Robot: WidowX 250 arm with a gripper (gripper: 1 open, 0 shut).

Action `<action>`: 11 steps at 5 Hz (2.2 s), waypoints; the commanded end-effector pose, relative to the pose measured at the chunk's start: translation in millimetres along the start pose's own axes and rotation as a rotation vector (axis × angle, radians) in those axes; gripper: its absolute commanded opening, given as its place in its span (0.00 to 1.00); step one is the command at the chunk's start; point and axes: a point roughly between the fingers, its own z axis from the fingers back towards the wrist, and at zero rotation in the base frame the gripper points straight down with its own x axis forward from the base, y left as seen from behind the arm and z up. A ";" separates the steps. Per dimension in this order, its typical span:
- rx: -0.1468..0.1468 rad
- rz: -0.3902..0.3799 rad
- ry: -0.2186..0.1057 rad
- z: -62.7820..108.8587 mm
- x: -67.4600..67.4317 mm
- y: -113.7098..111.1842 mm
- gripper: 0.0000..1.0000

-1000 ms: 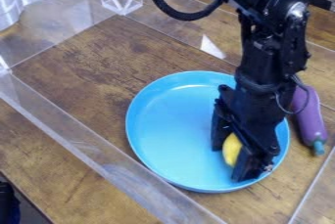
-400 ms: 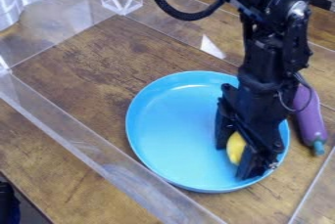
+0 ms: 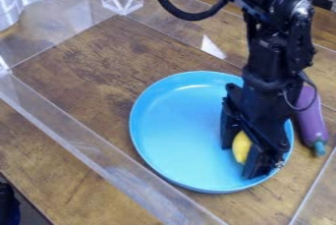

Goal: Remove the lemon from the blue tray and put it on the table

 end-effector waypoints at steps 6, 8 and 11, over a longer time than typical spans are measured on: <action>0.005 -0.050 0.017 -11.6 -4.2 -2.2 0.00; 0.012 -0.059 0.013 -10.2 -4.3 -1.2 0.00; 0.022 -0.074 0.008 -8.4 -4.4 0.6 0.00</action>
